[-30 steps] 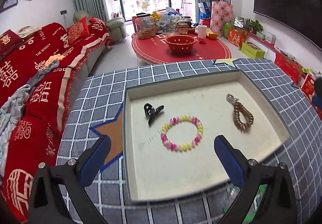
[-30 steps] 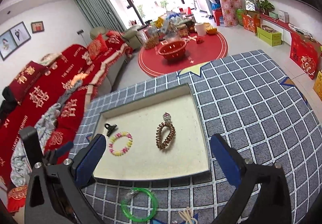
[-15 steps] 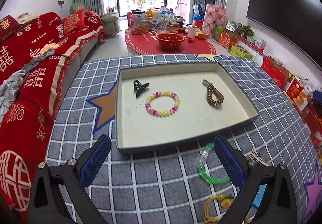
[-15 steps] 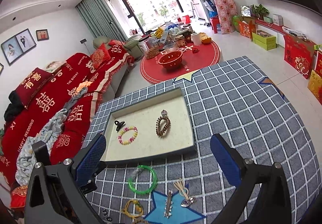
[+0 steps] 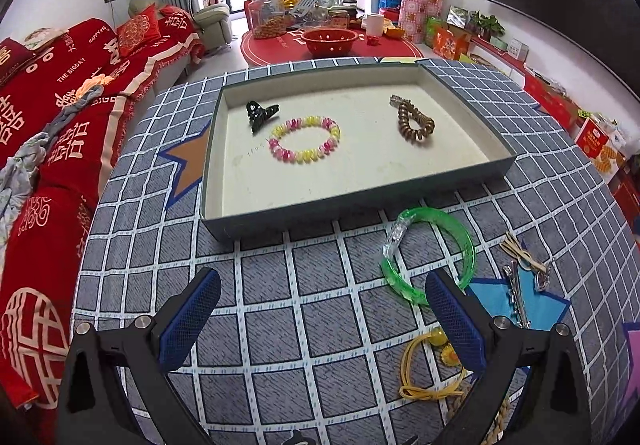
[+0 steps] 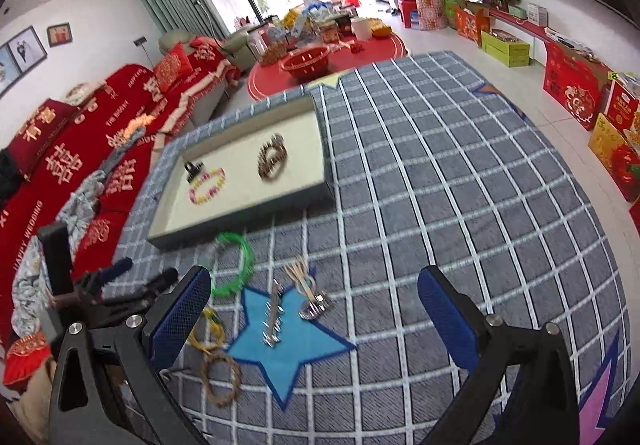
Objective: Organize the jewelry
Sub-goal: 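Move both tools back toward the green bangle and hairpins, then grasp the green bangle with the left gripper while the right grasps the heart pendant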
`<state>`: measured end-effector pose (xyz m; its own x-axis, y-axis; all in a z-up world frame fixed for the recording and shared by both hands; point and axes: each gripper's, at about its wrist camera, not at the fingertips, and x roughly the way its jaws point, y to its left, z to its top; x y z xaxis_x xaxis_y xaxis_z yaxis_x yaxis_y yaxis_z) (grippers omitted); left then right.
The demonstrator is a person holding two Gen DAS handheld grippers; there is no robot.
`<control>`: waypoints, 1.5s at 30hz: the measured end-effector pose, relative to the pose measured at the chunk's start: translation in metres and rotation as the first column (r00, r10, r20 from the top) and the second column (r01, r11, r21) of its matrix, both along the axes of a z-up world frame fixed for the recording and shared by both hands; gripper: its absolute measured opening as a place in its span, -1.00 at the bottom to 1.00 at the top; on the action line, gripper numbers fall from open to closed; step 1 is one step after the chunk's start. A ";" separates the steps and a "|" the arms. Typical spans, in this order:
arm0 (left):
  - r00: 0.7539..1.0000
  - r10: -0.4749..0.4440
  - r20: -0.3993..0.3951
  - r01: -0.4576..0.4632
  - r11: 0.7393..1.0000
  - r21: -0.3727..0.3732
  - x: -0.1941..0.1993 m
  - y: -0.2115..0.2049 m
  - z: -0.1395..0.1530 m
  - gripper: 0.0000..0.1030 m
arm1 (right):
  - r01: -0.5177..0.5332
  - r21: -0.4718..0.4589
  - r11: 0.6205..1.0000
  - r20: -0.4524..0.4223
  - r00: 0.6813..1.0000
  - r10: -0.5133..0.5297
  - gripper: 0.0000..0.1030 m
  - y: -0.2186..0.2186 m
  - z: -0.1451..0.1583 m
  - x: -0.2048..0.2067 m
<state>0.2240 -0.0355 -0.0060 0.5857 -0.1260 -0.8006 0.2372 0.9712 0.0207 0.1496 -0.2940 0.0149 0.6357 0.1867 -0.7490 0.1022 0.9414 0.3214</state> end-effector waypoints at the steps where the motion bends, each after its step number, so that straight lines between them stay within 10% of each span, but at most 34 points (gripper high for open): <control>1: 1.000 0.003 -0.003 -0.003 1.000 0.005 0.000 -0.001 -0.001 1.00 | -0.002 -0.012 1.000 -0.014 1.000 0.002 1.00 0.001 -0.005 0.000; 12: 0.999 -0.002 -0.047 0.003 1.000 0.010 0.008 -0.005 -0.015 1.00 | -0.100 -0.216 0.971 -0.116 0.990 0.076 0.99 0.022 -0.040 0.012; 34: 0.997 -0.032 -0.065 0.034 0.999 0.035 0.033 -0.029 -0.031 1.00 | -0.375 -0.312 0.873 -0.303 0.910 0.282 0.07 0.062 -0.067 0.068; 45: 0.993 -0.079 -0.091 0.081 0.997 0.009 0.034 -0.042 -0.034 0.42 | -0.417 -0.294 0.860 -0.321 0.891 0.322 -0.33 0.073 -0.067 0.069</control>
<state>0.2581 -0.0779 -0.0401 0.4997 -0.1590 -0.8515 0.3155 0.9489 0.0080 0.2189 -0.2208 -0.0518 0.3528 0.0687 -0.9332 -0.2433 0.9697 -0.0206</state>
